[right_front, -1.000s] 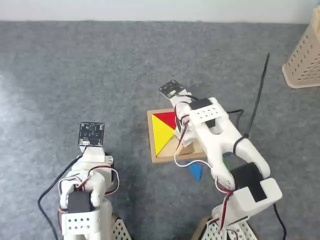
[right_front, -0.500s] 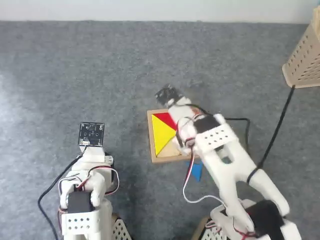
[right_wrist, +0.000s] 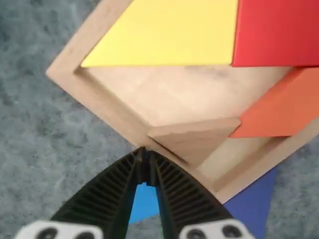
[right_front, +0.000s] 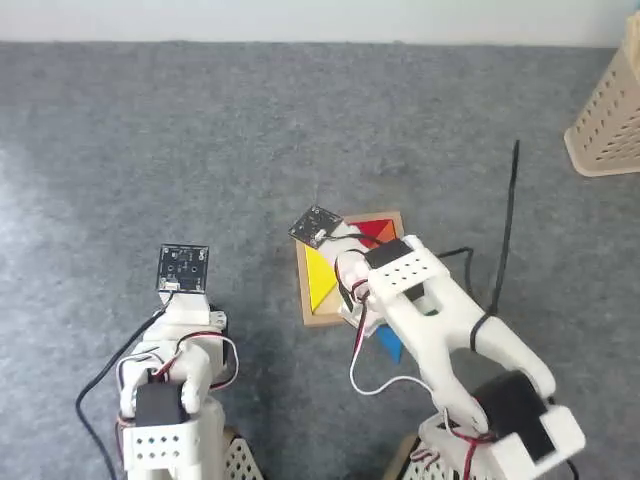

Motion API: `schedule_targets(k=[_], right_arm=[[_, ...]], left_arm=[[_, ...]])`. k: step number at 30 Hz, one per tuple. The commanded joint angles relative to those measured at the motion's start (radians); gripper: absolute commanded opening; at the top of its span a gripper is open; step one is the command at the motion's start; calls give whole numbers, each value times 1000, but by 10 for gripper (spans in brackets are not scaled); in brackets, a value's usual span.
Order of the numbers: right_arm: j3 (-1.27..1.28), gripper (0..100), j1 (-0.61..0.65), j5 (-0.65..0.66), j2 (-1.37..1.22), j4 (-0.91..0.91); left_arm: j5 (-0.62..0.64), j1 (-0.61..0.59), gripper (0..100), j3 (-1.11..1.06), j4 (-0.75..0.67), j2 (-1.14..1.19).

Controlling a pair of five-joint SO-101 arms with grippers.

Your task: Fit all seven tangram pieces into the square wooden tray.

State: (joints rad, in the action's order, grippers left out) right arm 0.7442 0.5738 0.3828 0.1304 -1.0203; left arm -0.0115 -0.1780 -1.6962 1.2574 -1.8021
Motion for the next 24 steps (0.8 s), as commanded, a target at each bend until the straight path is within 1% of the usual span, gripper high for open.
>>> schedule_targets(k=[1,4,9,20,24], right_arm=[[-41,7,8,12,-15,47],[-51,7,8,9,-39,67],[-138,7,5,8,-90,59],[-347,7,5,3,-295,33],[-437,7,2,-75,-326,31]], left_arm=[[8,-2,12,12,5,-17],[8,-2,12,12,5,-17],[8,-2,12,12,5,-17],[8,-2,12,12,5,-17],[8,-2,12,12,5,-17]])
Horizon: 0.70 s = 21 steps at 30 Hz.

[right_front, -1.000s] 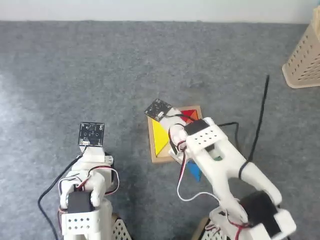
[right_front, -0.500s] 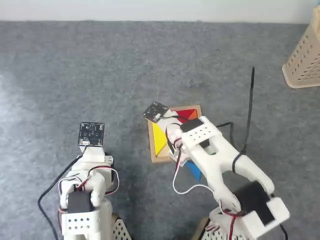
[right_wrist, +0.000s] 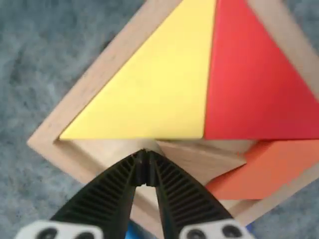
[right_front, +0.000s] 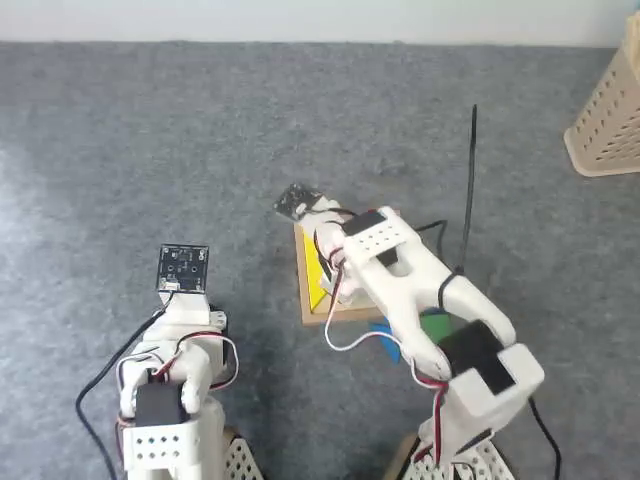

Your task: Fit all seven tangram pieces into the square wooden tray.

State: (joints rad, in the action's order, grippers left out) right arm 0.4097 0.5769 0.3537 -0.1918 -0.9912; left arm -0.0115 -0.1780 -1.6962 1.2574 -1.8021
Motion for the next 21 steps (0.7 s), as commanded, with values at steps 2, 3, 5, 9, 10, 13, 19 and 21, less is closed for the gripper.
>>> schedule_targets(k=[2,3,5,9,10,13,19,21], right_arm=[[-144,7,-1,-64,-12,10],[-164,7,-1,-68,-18,10],[-204,7,-2,-69,-38,8],[-270,7,-35,-71,-94,2],[-275,7,-44,-71,-99,1],[-269,7,-47,-71,-73,-13],[-215,7,-35,-86,36,-24],[-204,7,-62,-127,64,-24]], left_arm=[[8,-2,12,12,5,-17],[8,-2,12,12,5,-17],[8,-2,12,12,5,-17],[8,-2,12,12,5,-17],[8,-2,12,12,5,-17],[8,-2,12,12,5,-17],[8,-2,12,12,5,-17],[8,-2,12,12,5,-17]])
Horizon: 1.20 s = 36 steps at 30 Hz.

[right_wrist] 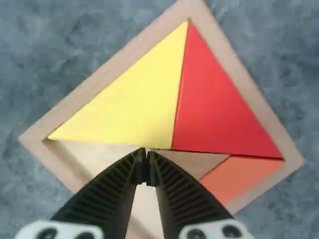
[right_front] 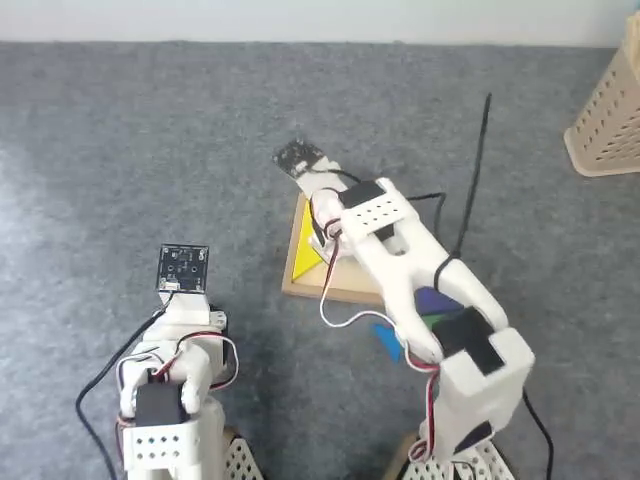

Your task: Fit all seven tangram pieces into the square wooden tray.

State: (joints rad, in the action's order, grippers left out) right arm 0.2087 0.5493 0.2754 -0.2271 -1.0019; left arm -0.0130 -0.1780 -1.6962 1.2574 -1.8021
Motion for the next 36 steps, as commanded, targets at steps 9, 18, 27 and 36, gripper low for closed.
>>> schedule_targets(k=[9,18,27,36], right_arm=[[28,50,-108,-288,77,-15],[5,158,-74,-591,13,-61],[-130,163,-21,-830,-97,-137],[-244,159,-133,-819,-148,-186]], left_arm=[[9,-2,12,12,5,-17],[9,-2,12,12,5,-17],[9,-2,12,12,5,-17],[9,-2,12,12,5,-17]])
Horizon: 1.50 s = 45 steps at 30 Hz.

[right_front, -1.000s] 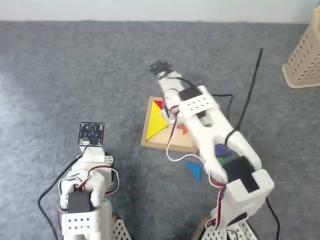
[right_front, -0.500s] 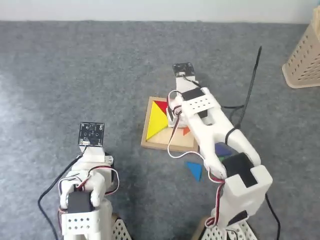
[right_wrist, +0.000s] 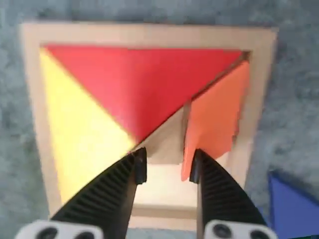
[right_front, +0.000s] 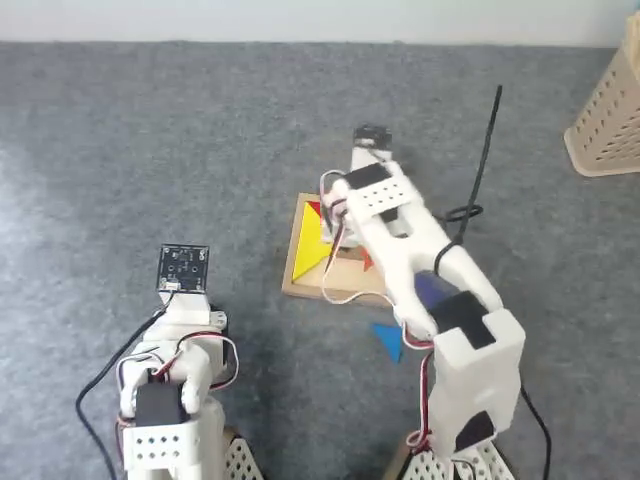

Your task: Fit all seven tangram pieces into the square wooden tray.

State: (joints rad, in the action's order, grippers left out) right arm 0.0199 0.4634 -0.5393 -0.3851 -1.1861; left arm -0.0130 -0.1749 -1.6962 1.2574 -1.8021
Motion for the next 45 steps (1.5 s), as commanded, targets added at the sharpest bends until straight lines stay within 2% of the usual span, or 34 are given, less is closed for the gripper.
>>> schedule_targets(k=[1,5,14,23,27,30,35,45], right_arm=[[-57,159,-54,14,10,5],[-71,159,-48,34,33,-4],[-68,159,99,32,85,-38],[-68,158,62,37,-12,-47],[-69,158,62,38,-27,-110],[-69,156,105,66,-19,-128],[-68,82,166,149,-18,-110],[-32,70,139,164,99,-59]], left_arm=[[9,-5,12,12,5,-17],[9,-5,12,12,5,-17],[9,-5,12,12,5,-17],[9,-5,12,12,5,-17],[9,-5,12,12,5,-17],[9,-5,12,12,5,-17],[9,-5,12,12,5,-17],[9,-5,12,12,5,-17]])
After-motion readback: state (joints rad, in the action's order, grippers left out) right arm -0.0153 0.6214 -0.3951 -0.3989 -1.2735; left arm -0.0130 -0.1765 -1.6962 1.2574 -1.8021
